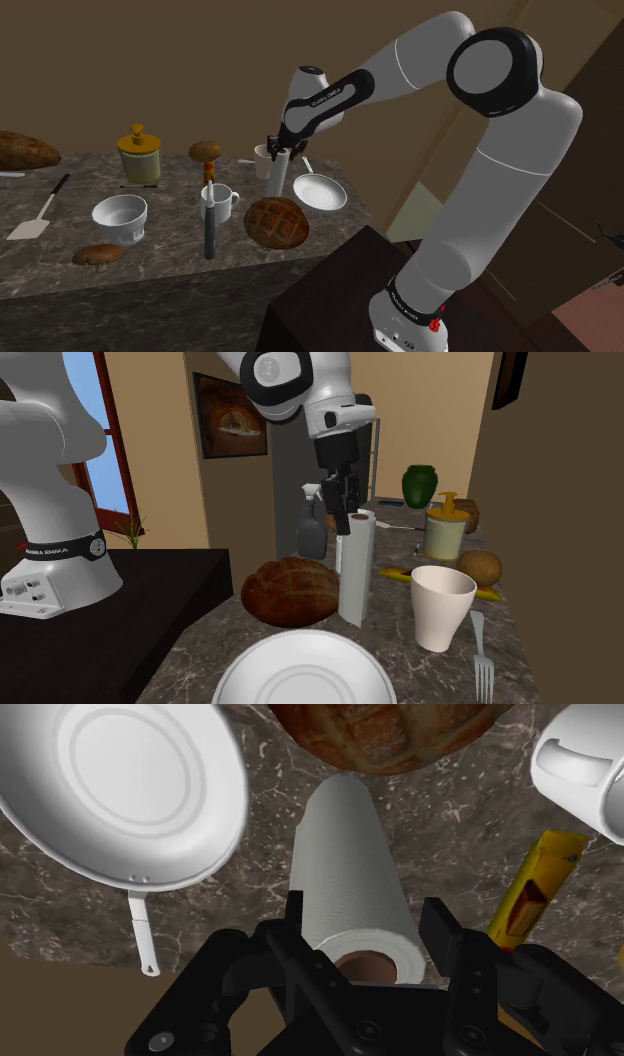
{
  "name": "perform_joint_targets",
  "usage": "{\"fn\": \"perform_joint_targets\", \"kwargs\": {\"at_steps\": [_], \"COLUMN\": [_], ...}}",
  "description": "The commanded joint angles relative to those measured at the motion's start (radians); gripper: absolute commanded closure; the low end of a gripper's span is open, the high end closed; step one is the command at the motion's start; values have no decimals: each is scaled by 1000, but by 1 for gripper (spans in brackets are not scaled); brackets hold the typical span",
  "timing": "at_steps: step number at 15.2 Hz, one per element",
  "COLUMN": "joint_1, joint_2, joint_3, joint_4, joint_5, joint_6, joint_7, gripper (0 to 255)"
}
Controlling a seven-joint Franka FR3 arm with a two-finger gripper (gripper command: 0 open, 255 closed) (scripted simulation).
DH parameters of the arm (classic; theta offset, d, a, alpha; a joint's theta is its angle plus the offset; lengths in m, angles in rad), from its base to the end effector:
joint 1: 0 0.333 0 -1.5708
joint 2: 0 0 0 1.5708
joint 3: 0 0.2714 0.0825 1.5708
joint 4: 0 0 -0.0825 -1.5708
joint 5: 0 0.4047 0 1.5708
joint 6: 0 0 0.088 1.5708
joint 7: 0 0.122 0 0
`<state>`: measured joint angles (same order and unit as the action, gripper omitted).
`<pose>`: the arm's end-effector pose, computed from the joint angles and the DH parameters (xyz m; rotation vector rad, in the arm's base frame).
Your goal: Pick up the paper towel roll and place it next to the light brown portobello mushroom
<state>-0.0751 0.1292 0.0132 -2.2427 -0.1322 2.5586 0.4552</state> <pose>0.5657 -0.0342 0.2547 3.0175 -0.6333 0.3074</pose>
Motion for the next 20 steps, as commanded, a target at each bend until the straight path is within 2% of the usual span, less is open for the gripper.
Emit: {"fn": "perform_joint_targets", "kwargs": {"at_steps": [1, 20], "joint_1": [1, 2], "joint_2": [-21, -154], "joint_3": [2, 7], "joint_4": [5, 119], "joint_5": [4, 36], "joint_6": [-26, -272], "joint_7": [-3, -39], "gripper": [255, 255]}}
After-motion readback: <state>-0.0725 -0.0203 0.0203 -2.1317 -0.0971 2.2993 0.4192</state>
